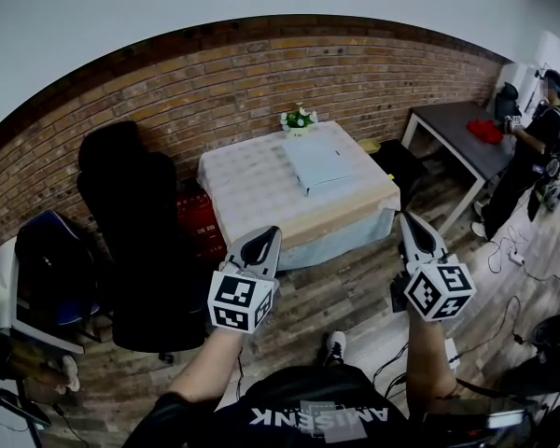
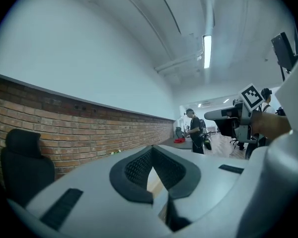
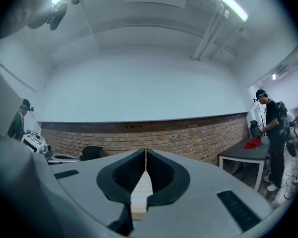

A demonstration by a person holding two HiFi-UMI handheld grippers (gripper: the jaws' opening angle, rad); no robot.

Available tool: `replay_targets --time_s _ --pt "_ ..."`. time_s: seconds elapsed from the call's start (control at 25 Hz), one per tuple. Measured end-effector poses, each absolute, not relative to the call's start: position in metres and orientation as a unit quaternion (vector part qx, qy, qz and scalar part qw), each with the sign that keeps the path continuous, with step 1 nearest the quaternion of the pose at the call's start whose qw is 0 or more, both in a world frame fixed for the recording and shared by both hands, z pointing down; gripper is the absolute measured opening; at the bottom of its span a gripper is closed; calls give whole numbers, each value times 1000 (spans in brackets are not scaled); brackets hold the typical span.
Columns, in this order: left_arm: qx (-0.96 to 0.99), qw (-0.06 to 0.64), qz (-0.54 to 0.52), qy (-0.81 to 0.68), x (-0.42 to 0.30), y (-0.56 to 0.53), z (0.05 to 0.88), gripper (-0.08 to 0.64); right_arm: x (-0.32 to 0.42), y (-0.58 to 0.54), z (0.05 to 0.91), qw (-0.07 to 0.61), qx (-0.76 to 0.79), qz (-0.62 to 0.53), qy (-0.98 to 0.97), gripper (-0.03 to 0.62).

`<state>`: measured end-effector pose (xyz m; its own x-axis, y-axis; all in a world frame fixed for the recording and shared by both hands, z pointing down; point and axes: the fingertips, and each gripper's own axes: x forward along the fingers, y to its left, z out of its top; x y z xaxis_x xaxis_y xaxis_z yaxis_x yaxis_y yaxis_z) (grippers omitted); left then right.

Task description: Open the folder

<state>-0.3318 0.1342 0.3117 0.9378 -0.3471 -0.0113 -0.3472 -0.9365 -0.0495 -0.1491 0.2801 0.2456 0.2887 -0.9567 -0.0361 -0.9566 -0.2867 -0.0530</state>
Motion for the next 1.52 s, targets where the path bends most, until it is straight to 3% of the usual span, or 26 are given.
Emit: replay_targets --time_s 1.08,1.52 --pt "-969 26 -28 244 -115 56 316 14 92 185 264 31 -760 -29 648 43" --pt "-963 29 -37 266 -55 46 317 14 154 170 269 34 -741 -33 670 43"
